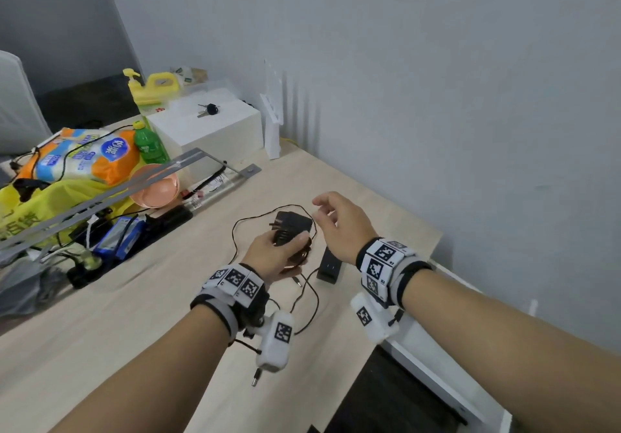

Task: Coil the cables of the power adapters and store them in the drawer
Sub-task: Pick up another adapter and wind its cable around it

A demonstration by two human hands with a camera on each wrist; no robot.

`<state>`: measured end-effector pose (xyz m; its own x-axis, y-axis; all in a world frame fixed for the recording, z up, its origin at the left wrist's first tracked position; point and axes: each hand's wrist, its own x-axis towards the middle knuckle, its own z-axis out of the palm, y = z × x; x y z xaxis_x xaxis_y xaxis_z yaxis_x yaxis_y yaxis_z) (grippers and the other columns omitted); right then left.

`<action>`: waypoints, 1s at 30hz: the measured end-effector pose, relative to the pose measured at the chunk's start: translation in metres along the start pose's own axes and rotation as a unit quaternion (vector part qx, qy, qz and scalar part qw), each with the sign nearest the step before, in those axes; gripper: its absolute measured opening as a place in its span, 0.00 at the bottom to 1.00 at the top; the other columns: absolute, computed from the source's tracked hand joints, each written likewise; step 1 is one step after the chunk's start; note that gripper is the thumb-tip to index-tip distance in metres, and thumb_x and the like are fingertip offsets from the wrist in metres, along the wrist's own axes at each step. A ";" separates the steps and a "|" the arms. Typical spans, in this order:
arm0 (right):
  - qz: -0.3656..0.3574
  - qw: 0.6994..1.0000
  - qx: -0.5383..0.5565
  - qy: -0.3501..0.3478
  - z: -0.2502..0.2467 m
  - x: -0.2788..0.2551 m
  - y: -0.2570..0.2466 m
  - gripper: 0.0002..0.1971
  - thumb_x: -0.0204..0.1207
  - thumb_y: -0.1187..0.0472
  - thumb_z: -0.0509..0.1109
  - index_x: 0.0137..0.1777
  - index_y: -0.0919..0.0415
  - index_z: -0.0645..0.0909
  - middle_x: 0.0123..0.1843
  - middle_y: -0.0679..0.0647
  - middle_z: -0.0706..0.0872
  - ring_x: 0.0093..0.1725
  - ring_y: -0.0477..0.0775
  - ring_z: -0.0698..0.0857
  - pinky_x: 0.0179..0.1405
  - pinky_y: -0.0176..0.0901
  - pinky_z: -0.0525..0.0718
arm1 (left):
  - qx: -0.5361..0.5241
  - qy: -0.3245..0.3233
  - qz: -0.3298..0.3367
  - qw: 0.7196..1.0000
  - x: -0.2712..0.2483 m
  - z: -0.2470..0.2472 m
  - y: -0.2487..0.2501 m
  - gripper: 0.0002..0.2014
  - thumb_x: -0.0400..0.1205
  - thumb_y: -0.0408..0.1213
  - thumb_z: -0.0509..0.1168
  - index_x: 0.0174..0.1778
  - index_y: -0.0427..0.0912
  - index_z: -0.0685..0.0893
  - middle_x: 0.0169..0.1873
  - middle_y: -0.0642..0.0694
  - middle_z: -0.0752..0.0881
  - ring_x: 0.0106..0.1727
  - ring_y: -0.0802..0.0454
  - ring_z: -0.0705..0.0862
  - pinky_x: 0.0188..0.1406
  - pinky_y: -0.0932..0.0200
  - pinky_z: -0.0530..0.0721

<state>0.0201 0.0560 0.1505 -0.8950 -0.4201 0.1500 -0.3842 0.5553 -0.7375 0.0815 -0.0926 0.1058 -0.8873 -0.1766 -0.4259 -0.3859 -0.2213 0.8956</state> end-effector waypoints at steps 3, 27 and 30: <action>0.084 0.996 0.023 -0.014 0.005 -0.014 0.019 0.12 0.82 0.50 0.63 0.63 0.50 0.78 0.45 0.41 0.82 0.47 0.49 0.85 0.54 0.49 0.84 | -0.074 -0.015 -0.033 0.997 0.007 0.006 -0.005 0.17 0.80 0.47 0.69 0.58 0.39 0.84 0.48 0.40 0.89 0.48 0.45 0.86 0.45 0.51 0.84; 0.252 0.957 0.143 0.004 -0.056 -0.057 0.143 0.22 0.70 0.41 0.71 0.63 0.43 0.76 0.54 0.47 0.86 0.51 0.49 0.88 0.51 0.56 0.89 | -0.086 -0.093 -0.078 0.989 0.045 0.160 -0.043 0.18 0.84 0.42 0.64 0.61 0.30 0.82 0.54 0.34 0.89 0.53 0.43 0.90 0.51 0.54 0.89; 0.288 0.950 0.120 -0.002 -0.071 -0.072 0.177 0.23 0.70 0.44 0.74 0.65 0.45 0.76 0.54 0.48 0.86 0.52 0.49 0.87 0.57 0.50 0.86 | -0.008 -0.082 -0.093 0.992 0.056 0.190 -0.064 0.18 0.82 0.43 0.68 0.61 0.32 0.82 0.51 0.36 0.89 0.50 0.41 0.90 0.56 0.49 0.87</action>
<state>0.0004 0.2360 0.0560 -0.9401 -0.0999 -0.3259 0.2314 0.5150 -0.8254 0.0089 0.0936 0.0488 -0.8311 0.0274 -0.5555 -0.5437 -0.2504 0.8011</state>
